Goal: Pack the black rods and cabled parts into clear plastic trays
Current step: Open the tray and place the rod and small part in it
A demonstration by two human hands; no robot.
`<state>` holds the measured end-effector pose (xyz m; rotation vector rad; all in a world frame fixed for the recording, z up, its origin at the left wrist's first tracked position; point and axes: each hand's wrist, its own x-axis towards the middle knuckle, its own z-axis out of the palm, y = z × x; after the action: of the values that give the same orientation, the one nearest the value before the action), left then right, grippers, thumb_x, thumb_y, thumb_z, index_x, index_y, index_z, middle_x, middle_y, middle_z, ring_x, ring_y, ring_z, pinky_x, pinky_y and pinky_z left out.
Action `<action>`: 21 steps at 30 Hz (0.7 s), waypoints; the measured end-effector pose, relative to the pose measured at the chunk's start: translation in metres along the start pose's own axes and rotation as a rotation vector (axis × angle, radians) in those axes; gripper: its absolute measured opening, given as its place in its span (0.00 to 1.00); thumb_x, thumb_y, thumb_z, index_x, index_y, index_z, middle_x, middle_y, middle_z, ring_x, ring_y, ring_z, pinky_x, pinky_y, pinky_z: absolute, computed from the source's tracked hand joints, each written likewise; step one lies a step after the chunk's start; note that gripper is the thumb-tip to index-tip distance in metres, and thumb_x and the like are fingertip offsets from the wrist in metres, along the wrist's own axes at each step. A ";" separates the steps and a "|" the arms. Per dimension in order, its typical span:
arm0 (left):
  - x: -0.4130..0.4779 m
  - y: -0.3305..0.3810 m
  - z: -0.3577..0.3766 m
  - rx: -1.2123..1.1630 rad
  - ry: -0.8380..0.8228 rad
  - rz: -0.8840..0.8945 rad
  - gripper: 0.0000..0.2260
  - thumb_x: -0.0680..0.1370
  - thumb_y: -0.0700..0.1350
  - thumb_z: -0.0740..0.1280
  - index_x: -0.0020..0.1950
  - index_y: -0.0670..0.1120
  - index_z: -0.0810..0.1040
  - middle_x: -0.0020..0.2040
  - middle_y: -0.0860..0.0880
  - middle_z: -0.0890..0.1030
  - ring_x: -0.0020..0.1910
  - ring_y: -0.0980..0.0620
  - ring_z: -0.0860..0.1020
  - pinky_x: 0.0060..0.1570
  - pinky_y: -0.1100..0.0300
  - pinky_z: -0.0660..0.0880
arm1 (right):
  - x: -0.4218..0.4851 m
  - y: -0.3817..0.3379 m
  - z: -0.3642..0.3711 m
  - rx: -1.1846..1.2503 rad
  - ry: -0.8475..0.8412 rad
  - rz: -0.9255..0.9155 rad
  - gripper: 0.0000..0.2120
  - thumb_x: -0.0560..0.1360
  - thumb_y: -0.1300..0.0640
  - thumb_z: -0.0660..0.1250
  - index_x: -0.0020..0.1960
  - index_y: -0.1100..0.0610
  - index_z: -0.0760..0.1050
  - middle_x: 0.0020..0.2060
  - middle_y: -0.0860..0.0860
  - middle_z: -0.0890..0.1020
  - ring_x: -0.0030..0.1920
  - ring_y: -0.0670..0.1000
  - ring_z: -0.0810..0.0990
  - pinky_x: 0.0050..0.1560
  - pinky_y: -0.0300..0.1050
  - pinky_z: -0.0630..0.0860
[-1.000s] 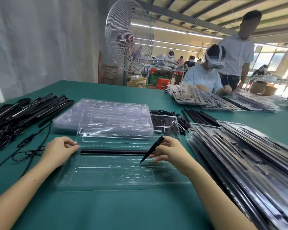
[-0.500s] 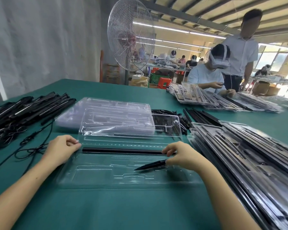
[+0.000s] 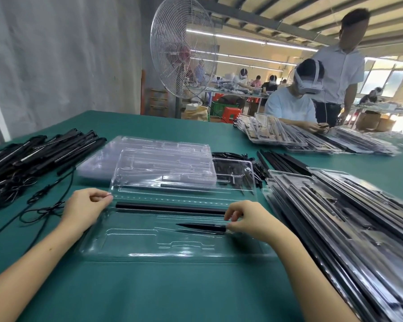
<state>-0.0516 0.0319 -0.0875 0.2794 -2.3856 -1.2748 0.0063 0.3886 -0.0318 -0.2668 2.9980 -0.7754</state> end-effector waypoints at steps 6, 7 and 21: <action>-0.002 0.003 -0.001 0.014 0.006 0.026 0.02 0.73 0.41 0.73 0.45 0.44 0.82 0.34 0.48 0.79 0.28 0.53 0.72 0.30 0.64 0.66 | 0.006 -0.009 0.016 -0.058 0.012 -0.099 0.07 0.71 0.53 0.72 0.48 0.51 0.82 0.39 0.42 0.72 0.44 0.44 0.72 0.46 0.39 0.68; -0.003 0.004 -0.002 0.027 0.016 0.038 0.02 0.73 0.40 0.72 0.44 0.44 0.82 0.34 0.49 0.79 0.30 0.54 0.73 0.30 0.64 0.67 | 0.007 -0.008 0.016 -0.062 0.014 -0.100 0.05 0.71 0.54 0.72 0.47 0.52 0.82 0.38 0.41 0.72 0.43 0.44 0.72 0.45 0.38 0.68; 0.001 0.001 -0.008 -0.123 -0.077 0.007 0.06 0.73 0.36 0.71 0.48 0.45 0.82 0.40 0.48 0.82 0.35 0.55 0.75 0.20 0.71 0.69 | 0.005 0.006 0.010 -0.074 0.005 -0.075 0.02 0.71 0.55 0.71 0.41 0.51 0.78 0.34 0.39 0.75 0.35 0.36 0.72 0.33 0.28 0.65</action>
<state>-0.0491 0.0263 -0.0827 0.1884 -2.3572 -1.4468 0.0009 0.3878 -0.0431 -0.3830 3.0410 -0.6719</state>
